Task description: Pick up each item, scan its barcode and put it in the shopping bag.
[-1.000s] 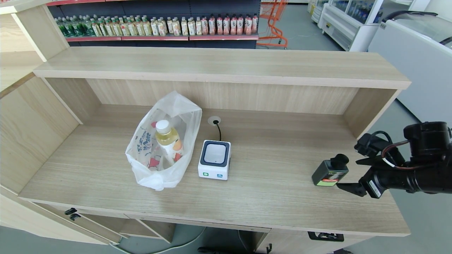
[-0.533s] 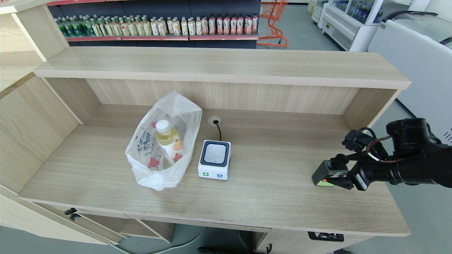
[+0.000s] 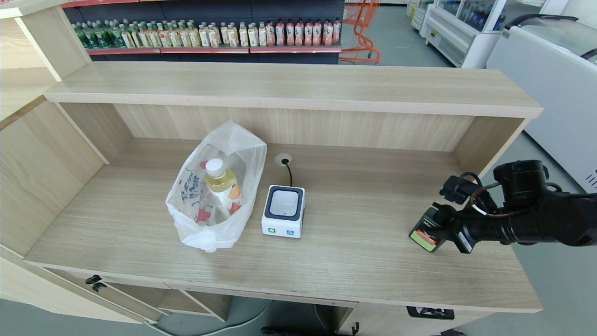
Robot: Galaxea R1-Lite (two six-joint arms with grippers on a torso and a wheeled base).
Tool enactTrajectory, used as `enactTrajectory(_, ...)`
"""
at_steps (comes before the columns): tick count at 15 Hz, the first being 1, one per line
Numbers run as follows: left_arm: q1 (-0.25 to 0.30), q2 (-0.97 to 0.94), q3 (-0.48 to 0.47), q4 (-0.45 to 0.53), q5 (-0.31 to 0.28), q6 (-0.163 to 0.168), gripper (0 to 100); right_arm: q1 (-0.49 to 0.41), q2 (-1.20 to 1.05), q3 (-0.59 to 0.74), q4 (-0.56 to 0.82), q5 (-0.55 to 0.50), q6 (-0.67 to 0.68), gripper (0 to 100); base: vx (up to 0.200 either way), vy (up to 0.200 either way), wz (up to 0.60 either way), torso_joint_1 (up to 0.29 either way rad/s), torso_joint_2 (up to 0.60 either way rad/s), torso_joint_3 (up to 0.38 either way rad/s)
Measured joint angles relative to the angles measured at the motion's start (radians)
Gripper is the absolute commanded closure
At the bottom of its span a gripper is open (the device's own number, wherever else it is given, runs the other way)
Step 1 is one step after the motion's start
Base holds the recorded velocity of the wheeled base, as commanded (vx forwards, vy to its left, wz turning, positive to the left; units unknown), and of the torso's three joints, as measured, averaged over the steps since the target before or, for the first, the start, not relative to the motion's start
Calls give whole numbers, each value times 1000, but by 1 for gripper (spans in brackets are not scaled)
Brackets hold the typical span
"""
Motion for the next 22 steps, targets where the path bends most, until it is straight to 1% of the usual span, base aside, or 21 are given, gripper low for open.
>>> enactTrajectory(3,0,0,0,0,0,0,0,3,-10,28,-49,19,-1,100,0,0,0,0,0,0)
enactTrajectory(5,0,0,0,0,0,0,0,2,-50,83,-107,38,-1,100,0,0,0,0,0,0)
enactTrajectory(6,0,0,0,0,0,0,0,-2,-76,121,-151,40,-2,100,0,0,0,0,0,0)
enactTrajectory(7,0,0,0,0,0,0,0,-13,-114,183,-230,42,-10,100,0,0,0,0,0,0)
enactTrajectory(8,0,0,0,0,0,0,0,-31,-158,246,-325,42,-58,100,0,0,0,0,0,0)
enactTrajectory(10,0,0,0,0,0,0,0,-88,-242,338,-450,62,-270,100,0,0,0,0,0,0)
enactTrajectory(11,0,0,0,0,0,0,0,-109,-287,368,-477,130,-383,100,0,0,0,0,0,0)
enactTrajectory(12,0,0,0,0,0,0,0,-119,-322,386,-487,201,-459,100,0,0,0,0,0,0)
enactTrajectory(13,0,0,0,0,0,0,0,-127,-355,398,-492,260,-562,100,0,0,0,0,0,0)
enactTrajectory(15,0,0,0,0,0,0,0,-137,-399,409,-494,359,-822,100,0,0,0,0,0,0)
enactTrajectory(17,0,0,0,0,0,0,0,-131,-430,419,-488,476,-1139,100,0,0,0,0,0,0)
enactTrajectory(18,0,0,0,0,0,0,0,-114,-438,426,-487,525,-1261,100,0,0,0,0,0,0)
enactTrajectory(20,1,0,0,0,0,0,0,-9,-450,439,-483,650,-1536,100,0,0,0,0,0,0)
enactTrajectory(22,0,0,0,0,0,0,0,110,-460,450,-481,699,-1730,100,0,0,0,0,0,0)
